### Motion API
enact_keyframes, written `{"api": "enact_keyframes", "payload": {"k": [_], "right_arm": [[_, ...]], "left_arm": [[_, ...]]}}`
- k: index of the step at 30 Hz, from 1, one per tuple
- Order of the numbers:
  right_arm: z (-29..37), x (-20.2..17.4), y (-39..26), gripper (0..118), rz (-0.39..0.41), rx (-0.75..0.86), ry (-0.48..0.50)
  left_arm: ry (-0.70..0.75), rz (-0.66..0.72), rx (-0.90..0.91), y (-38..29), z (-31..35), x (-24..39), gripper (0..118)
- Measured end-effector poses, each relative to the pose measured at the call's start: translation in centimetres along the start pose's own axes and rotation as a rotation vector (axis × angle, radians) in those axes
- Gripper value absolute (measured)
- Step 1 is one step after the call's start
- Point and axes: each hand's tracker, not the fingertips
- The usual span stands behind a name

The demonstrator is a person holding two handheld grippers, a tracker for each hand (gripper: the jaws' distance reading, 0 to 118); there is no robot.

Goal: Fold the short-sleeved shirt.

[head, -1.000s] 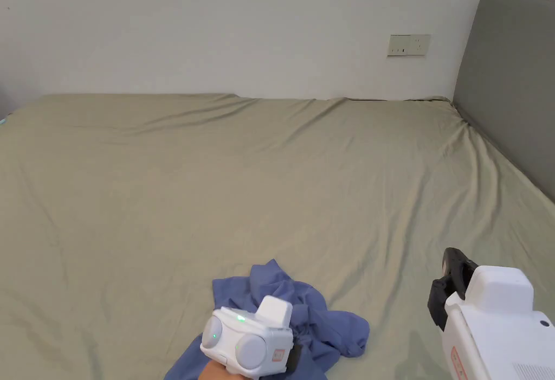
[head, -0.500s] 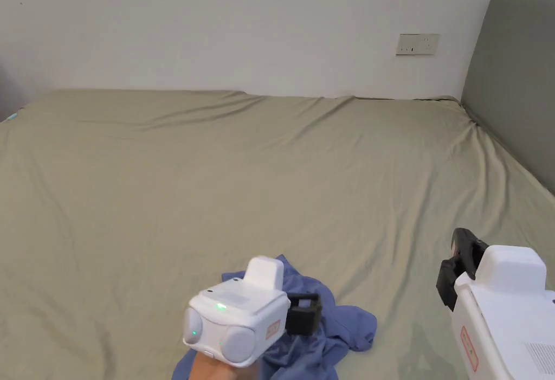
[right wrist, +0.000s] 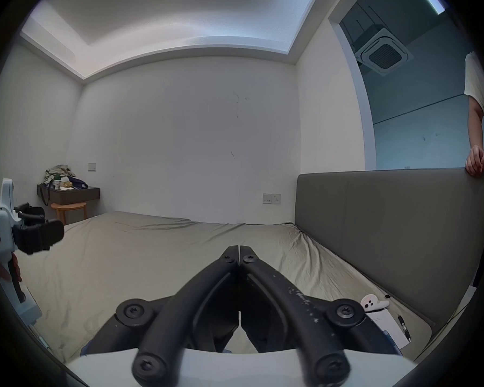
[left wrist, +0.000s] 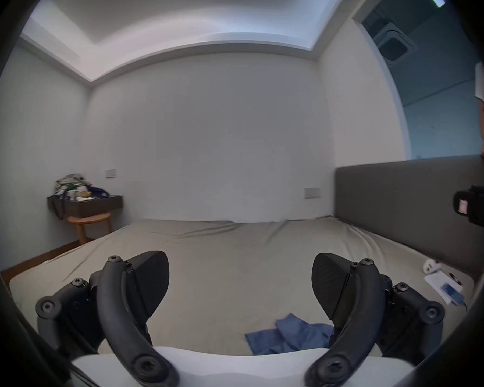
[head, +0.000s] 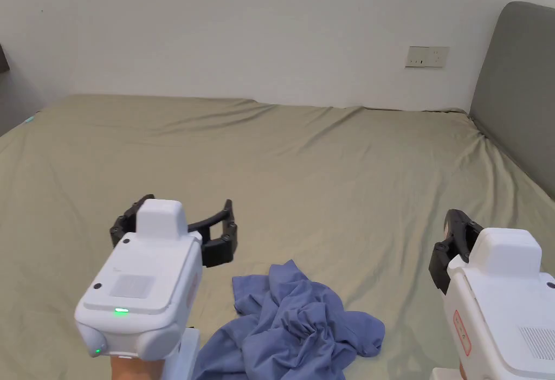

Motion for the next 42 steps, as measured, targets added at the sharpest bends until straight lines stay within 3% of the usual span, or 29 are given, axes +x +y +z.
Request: {"api": "enact_keyframes", "payload": {"k": [2, 4, 5, 6, 7, 8, 15, 25, 31, 32, 33, 35, 36, 37, 39, 42], "right_arm": [[0.0, -0.3, 0.0, 1, 0.005, 0.006, 0.005], [0.1, -0.5, 0.1, 1, 0.009, 0.008, 0.006], [0.1, -0.6, 0.1, 1, 0.009, 0.008, 0.008], [0.1, -0.7, 0.1, 1, 0.008, 0.008, 0.01], [0.1, -0.8, 0.1, 1, 0.006, 0.007, 0.011], [0.0, -0.8, 0.0, 1, 0.006, 0.007, 0.011], [-0.1, -1.1, -0.2, 1, 0.007, -0.005, 0.013], [-0.4, -0.7, -1.4, 1, 0.004, -0.035, 0.011], [-0.9, -0.6, -2.6, 1, 0.009, -0.067, 0.016], [-0.9, -0.6, -2.7, 1, 0.01, -0.071, 0.017], [-1.0, -0.6, -2.9, 1, 0.009, -0.076, 0.019], [-1.3, -0.6, -3.3, 1, 0.009, -0.088, 0.019], [-1.4, -0.6, -3.5, 1, 0.007, -0.094, 0.018], [-1.5, -0.6, -3.7, 1, 0.003, -0.102, 0.019], [-1.8, -0.5, -4.0, 1, 0.0, -0.113, 0.021], [-2.0, -0.6, -4.3, 1, 0.002, -0.125, 0.023]], "left_arm": [[0.022, 0.049, -0.004, 0.1, 0.0, -1.3, 85], [0.018, 0.045, 0.007, 0.0, 0.0, -2.2, 45], [0.028, 0.034, 0.008, -0.1, 0.0, -2.3, 37], [0.045, 0.002, 0.002, -0.2, 0.0, -2.4, 37], [0.05, -0.02, -0.003, -0.2, 0.0, -2.4, 11], [0.044, -0.01, 0.003, -0.3, 0.3, -2.6, 0], [0.001, -0.005, -0.042, -0.5, 0.0, -2.7, 0], [-0.099, 0.111, -0.597, -8.2, -1.9, -2.1, 0], [-0.134, 0.099, -0.783, -14.0, -0.5, -1.0, 0], [-0.128, 0.1, -0.795, -14.6, -0.3, -0.8, 4], [-0.132, 0.105, -0.827, -15.2, -0.3, -0.7, 23], [-0.099, 0.116, -0.868, -16.1, 0.0, -0.5, 39], [-0.103, 0.119, -0.888, -16.7, 0.0, -0.5, 39], [-0.112, 0.119, -0.912, -17.2, -0.1, -0.4, 64], [-0.096, 0.112, -0.924, -17.8, 0.2, 0.1, 98], [-0.027, 0.058, -0.948, -19.1, -0.3, 0.9, 101]]}}
